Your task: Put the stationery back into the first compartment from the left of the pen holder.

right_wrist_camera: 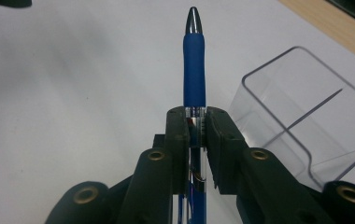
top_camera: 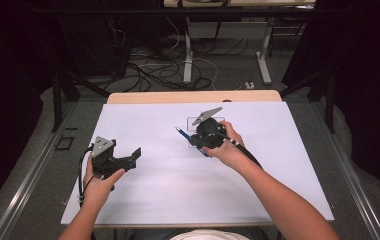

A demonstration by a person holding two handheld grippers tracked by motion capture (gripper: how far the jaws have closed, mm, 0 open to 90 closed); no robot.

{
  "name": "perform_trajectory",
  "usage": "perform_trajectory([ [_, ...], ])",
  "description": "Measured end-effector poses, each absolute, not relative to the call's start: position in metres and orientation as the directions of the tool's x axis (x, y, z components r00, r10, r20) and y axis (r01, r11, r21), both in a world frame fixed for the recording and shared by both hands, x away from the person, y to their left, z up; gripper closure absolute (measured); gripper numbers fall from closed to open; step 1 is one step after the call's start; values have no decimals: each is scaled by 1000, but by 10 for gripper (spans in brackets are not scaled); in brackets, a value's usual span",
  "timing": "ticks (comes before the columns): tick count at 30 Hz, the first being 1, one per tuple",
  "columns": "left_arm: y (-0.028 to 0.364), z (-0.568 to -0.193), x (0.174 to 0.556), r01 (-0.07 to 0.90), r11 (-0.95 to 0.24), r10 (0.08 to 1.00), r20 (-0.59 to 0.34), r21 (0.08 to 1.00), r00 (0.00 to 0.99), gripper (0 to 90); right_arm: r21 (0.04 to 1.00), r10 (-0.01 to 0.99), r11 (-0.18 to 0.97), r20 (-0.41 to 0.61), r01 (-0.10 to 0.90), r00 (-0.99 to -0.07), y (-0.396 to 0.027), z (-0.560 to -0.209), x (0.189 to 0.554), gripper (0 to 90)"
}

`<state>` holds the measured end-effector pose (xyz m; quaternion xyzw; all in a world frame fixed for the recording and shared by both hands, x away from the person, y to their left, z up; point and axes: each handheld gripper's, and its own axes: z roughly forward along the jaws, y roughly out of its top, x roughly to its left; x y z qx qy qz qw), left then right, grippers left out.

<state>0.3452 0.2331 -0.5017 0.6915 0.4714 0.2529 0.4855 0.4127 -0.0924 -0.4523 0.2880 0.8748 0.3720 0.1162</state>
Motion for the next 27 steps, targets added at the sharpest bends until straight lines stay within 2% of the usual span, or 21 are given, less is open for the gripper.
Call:
perform_trajectory([
  [27, 232, -502, 344, 395, -95, 891, -99, 914, 443, 1, 841, 669, 398, 8, 367, -743, -91, -417, 436, 796],
])
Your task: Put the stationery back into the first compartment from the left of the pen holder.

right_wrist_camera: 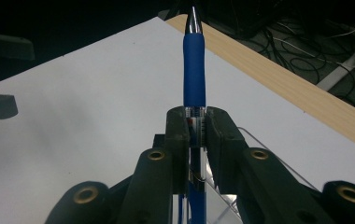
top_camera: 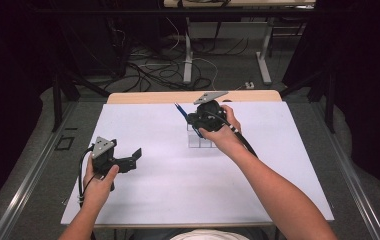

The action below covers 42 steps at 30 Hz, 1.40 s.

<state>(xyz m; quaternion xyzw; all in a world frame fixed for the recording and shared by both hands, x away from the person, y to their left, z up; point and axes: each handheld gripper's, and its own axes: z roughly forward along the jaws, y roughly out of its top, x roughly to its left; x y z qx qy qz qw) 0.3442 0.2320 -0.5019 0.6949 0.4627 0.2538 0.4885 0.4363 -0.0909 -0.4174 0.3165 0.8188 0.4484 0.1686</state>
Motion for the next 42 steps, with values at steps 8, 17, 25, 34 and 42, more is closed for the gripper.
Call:
perform_trajectory([
  [8, 233, -502, 344, 399, -117, 891, -81, 909, 447, 1, 856, 697, 361, 16, 369, -717, -91, -414, 445, 796],
  [17, 232, -501, 343, 397, -116, 890, -82, 910, 448, 1, 865, 725, 330, 24, 377, -688, -92, -415, 457, 796],
  [25, 232, -502, 343, 399, -120, 889, -81, 909, 451, 1, 871, 750, 293, 45, 393, -660, -91, -418, 463, 796],
  [34, 233, -501, 343, 397, -118, 889, -82, 910, 451, 1, 879, 777, 270, 42, 393, -628, -91, -426, 473, 796],
  [42, 233, -501, 343, 397, -118, 889, -81, 910, 451, 1, 882, 793, 235, 69, 408, -606, -89, -433, 479, 796],
])
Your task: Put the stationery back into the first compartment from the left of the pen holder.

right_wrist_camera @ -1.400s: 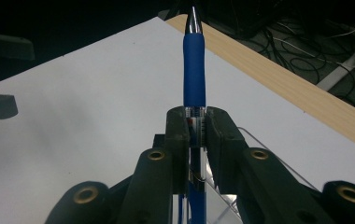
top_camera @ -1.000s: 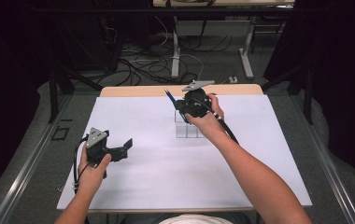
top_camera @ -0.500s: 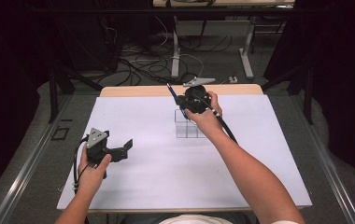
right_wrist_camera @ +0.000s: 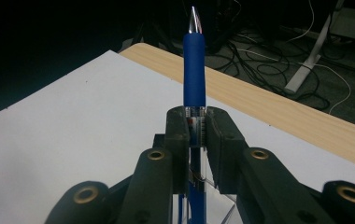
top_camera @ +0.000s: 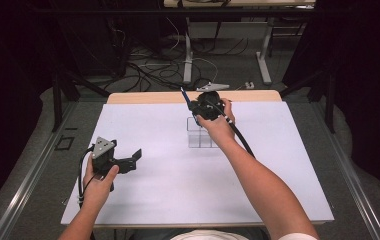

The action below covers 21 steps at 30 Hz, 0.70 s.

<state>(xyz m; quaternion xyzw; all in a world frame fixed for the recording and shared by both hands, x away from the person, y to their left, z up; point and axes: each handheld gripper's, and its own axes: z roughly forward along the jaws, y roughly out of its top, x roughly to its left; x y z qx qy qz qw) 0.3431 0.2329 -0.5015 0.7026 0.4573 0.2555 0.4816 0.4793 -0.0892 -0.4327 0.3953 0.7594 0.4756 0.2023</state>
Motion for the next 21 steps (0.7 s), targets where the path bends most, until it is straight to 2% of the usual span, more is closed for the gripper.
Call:
perform_trajectory([
  [21, 233, -501, 343, 395, -118, 887, -82, 911, 454, 1, 899, 820, 192, 74, 394, -568, -80, -445, 486, 795],
])
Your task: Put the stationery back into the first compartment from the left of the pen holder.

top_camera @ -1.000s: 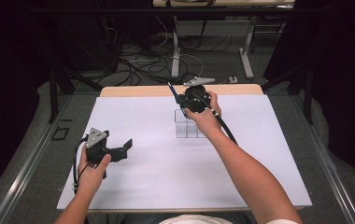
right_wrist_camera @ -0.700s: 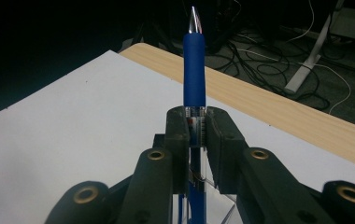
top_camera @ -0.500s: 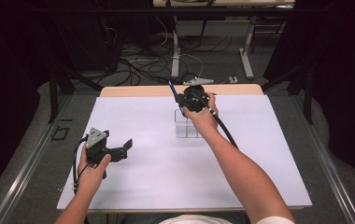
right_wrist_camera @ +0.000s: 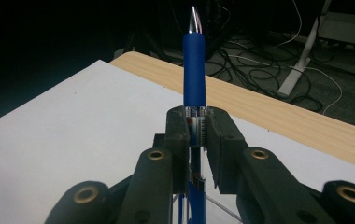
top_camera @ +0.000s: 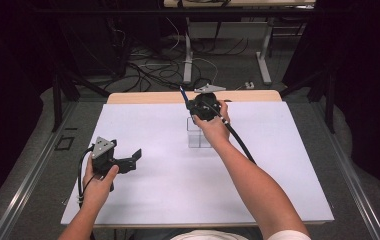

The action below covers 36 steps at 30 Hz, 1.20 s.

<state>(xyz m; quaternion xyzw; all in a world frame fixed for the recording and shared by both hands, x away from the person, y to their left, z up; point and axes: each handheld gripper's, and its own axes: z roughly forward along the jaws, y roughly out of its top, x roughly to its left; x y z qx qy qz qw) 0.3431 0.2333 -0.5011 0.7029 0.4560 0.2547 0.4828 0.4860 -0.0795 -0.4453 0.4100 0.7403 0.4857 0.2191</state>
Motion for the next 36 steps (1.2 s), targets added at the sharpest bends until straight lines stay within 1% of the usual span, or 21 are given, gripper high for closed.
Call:
perform_trajectory([
  [5, 233, -501, 343, 395, -119, 887, -82, 911, 455, 1, 910, 825, 188, 58, 370, -562, -76, -448, 485, 796],
  [12, 233, -501, 343, 392, -126, 887, -73, 911, 456, 1, 910, 825, 207, 36, 360, -564, -73, -453, 483, 795],
  [17, 233, -501, 343, 397, -119, 886, -82, 910, 456, 1, 905, 823, 215, 35, 367, -567, -73, -455, 484, 796],
  [36, 233, -501, 344, 392, -129, 886, -71, 911, 457, 1, 885, 818, 250, 24, 393, -574, -71, -463, 484, 795],
])
